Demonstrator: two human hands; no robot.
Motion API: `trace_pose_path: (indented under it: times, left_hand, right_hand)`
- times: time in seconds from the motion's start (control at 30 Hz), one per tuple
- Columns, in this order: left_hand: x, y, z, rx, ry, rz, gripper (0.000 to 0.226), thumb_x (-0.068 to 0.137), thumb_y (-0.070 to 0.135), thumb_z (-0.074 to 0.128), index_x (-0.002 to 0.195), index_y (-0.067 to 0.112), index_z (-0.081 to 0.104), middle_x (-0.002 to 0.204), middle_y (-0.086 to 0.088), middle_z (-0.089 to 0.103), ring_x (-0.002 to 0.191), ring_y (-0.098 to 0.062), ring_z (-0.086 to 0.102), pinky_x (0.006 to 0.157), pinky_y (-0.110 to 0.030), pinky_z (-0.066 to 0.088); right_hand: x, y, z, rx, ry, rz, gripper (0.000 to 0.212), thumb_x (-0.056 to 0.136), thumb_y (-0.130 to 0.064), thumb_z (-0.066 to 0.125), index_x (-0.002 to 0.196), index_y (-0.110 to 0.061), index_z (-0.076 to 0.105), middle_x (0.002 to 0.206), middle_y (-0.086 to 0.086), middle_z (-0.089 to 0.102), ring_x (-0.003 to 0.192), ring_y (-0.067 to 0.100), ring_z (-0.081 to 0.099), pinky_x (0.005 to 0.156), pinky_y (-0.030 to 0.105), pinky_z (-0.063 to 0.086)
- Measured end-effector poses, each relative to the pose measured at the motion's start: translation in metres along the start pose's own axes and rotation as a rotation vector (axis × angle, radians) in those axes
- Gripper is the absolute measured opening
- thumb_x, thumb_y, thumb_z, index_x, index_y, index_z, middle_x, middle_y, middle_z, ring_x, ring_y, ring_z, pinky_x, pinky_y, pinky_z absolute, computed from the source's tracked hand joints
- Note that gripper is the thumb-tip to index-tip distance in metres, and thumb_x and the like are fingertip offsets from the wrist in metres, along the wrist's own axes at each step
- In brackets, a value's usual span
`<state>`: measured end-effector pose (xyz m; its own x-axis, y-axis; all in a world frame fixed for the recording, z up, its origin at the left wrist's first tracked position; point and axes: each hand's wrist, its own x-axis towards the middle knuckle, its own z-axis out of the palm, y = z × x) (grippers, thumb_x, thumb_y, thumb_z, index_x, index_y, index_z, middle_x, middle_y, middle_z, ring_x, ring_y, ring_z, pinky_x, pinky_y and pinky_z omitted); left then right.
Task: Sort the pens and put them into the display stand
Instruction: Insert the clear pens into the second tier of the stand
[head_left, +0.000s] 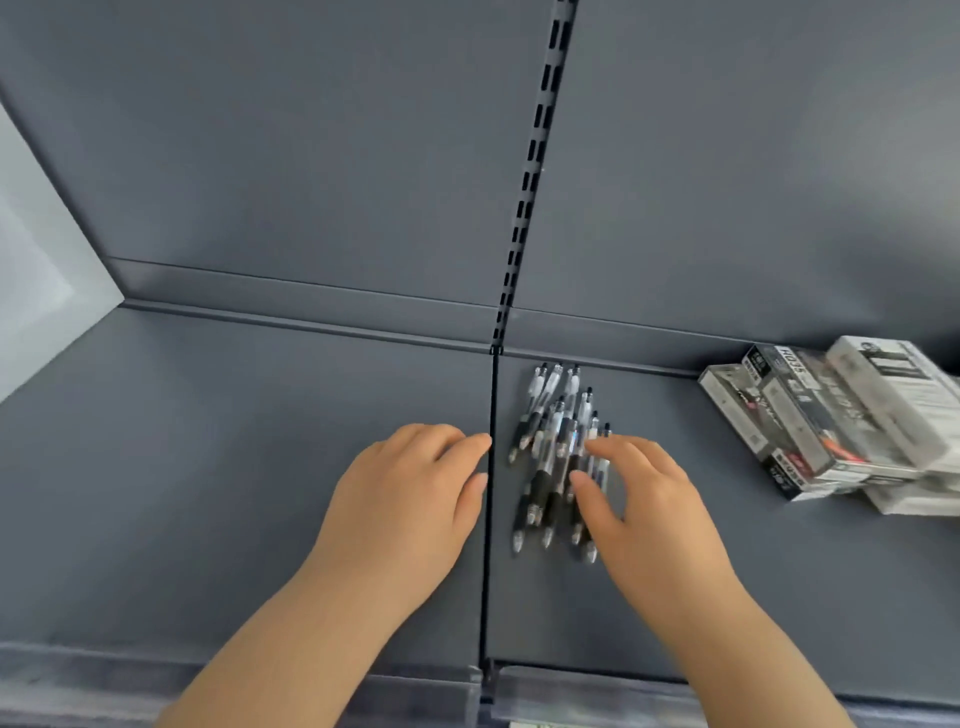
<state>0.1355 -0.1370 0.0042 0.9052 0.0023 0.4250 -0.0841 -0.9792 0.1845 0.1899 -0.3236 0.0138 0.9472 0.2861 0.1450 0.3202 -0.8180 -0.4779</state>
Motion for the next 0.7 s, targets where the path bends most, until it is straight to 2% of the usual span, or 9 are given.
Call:
trace_pose_path:
  times: [0.1,0.23,0.33,0.43,0.47,0.57,0.7]
  left_hand:
    - [0.011,0.024,0.01,0.006,-0.03,-0.028,0.028,0.073,0.023,0.076,0.1,0.019,0.071,0.087,0.008,0.069,0.08,-0.016,0.068,0.055,-0.028,0.052]
    - [0.017,0.041,0.017,0.023,-0.027,-0.069,0.026,0.072,0.023,0.076,0.097,0.02,0.072,0.084,0.009,0.069,0.076,-0.014,0.068,0.051,-0.025,0.05]
    - [0.02,0.047,0.024,0.029,-0.037,-0.091,0.022,0.073,0.022,0.075,0.095,0.021,0.072,0.082,0.01,0.068,0.074,-0.014,0.067,0.049,-0.024,0.048]
    - [0.027,0.05,0.029,0.039,-0.094,-0.161,0.012,0.076,0.018,0.073,0.088,0.022,0.072,0.075,0.009,0.066,0.069,-0.015,0.065,0.044,-0.027,0.048]
    - [0.032,0.051,0.029,0.04,-0.112,-0.211,0.008,0.082,0.018,0.067,0.089,0.02,0.071,0.078,0.007,0.065,0.073,-0.017,0.064,0.047,-0.03,0.051]
    - [0.056,0.053,0.034,0.065,-0.208,-0.348,0.021,0.097,0.022,0.042,0.104,0.019,0.062,0.097,0.002,0.059,0.089,-0.019,0.057,0.067,-0.034,0.051]
    - [0.088,0.055,0.049,0.096,-0.351,-0.39,0.017,0.097,0.022,0.044,0.105,0.015,0.057,0.101,-0.003,0.053,0.088,-0.023,0.055,0.069,-0.035,0.048]
  right_hand:
    - [0.015,0.023,-0.006,0.033,-0.062,0.004,0.03,0.092,-0.033,0.053,0.121,-0.024,0.056,0.12,-0.009,0.051,0.099,0.012,0.056,0.079,0.019,0.038]
    - [0.039,0.041,-0.006,-0.01,-0.15,0.042,0.017,0.093,-0.028,0.052,0.102,-0.015,0.055,0.102,-0.001,0.054,0.084,0.018,0.055,0.073,0.027,0.044]
    - [0.052,0.048,-0.002,-0.106,-0.244,0.08,0.023,0.094,-0.029,0.048,0.083,-0.01,0.048,0.084,0.005,0.055,0.072,0.022,0.048,0.058,0.028,0.036]
    - [0.057,0.048,0.001,-0.185,-0.333,0.092,0.037,0.095,-0.031,0.042,0.064,-0.013,0.031,0.066,0.002,0.041,0.057,0.019,0.039,0.044,0.025,0.023]
    - [0.059,0.047,0.001,-0.184,-0.36,0.106,0.038,0.094,-0.03,0.042,0.063,-0.013,0.03,0.065,0.002,0.039,0.054,0.017,0.037,0.043,0.024,0.022]
    - [0.066,0.044,-0.005,-0.149,-0.443,0.162,0.034,0.091,-0.029,0.043,0.064,-0.011,0.034,0.065,0.002,0.043,0.054,0.015,0.038,0.044,0.025,0.026]
    - [0.072,0.04,-0.009,-0.191,-0.501,0.164,0.033,0.091,-0.032,0.043,0.065,-0.012,0.037,0.067,0.001,0.044,0.058,0.017,0.041,0.052,0.025,0.034]
